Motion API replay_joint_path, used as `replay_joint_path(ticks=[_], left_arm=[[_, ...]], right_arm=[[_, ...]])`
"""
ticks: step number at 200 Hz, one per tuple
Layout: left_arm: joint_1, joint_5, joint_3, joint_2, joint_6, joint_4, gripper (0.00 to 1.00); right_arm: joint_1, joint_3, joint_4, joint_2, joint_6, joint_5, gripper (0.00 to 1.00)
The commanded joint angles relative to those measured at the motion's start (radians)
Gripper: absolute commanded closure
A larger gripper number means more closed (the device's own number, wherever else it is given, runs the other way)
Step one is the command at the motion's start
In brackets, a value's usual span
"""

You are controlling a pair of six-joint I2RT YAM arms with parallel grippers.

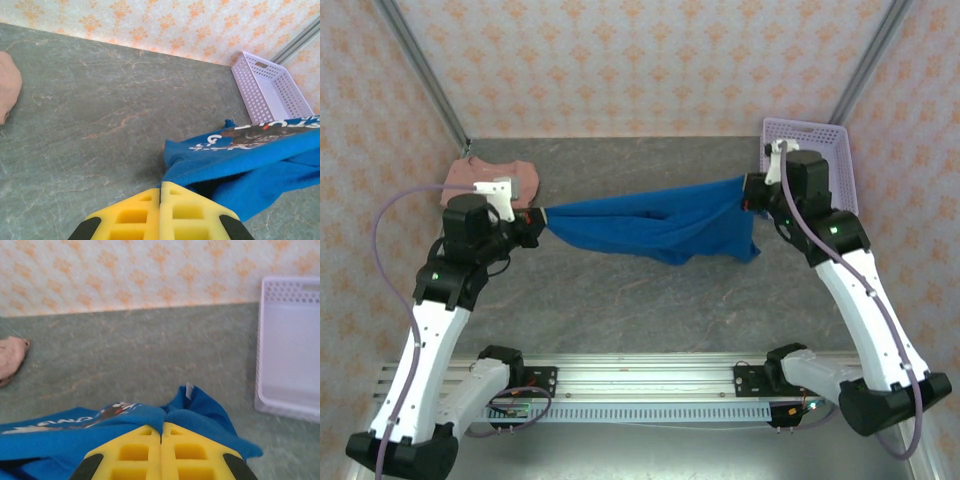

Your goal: Fold the inside-out t-shirt

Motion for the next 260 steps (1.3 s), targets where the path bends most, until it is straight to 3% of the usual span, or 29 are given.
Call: replay_joint_path(ticks=[1,29,51,116,133,161,186,196,216,239,260], left_arm=[[0.008,0.039,-0.076,-0.027,-0.04,-0.064,1.0],[-0.005,0.136,-0.223,-0.019,-0.164,-0.028,1.0],[-0.042,0.142,-0.307,-0.01,-0.222,0.016,1.0],[-0.074,0.094,-0.295,0.078,-0.208,-0.03,1.0],[-0.074,0.078,-0.275,0.079,-0.201,-0.046,1.0],[-0.074,0.056,-0.244,0.083,-0.196,-0.065,1.0],[-0.073,0.044,-0.222,0.087,-0.191,-0.076,1.0],[-0.074,0.038,-0.218,0.091,-0.187,-0.083,1.0],[-0.074,0.008,-0.217,0.094,-0.189,-0.099,1.0],[-0.076,-0.098,-0.239,0.091,-0.224,-0.11,1.0],[-0.103,-0.177,-0.308,0.085,-0.312,-0.045,1.0]], right_arm=[[-0.006,-0.114,-0.1,-0.05,0.068,0.078,1.0],[0.002,-0.309,-0.065,-0.076,0.121,0.051,0.86],[0.064,-0.38,0.045,-0.049,0.09,0.034,0.72],[0.479,-0.421,0.374,0.171,-0.234,-0.151,0.36],[0.559,-0.41,0.42,0.26,-0.26,-0.171,0.33],[0.675,-0.424,0.486,0.396,-0.269,-0.087,0.3],[0.693,-0.459,0.549,0.471,-0.261,0.035,0.27],[0.691,-0.467,0.575,0.482,-0.265,0.097,0.31],[0.664,-0.454,0.572,0.459,-0.256,0.112,0.68],[0.594,-0.45,0.534,0.365,-0.214,-0.014,0.97],[0.509,-0.444,0.504,0.284,-0.135,-0.234,1.0]])
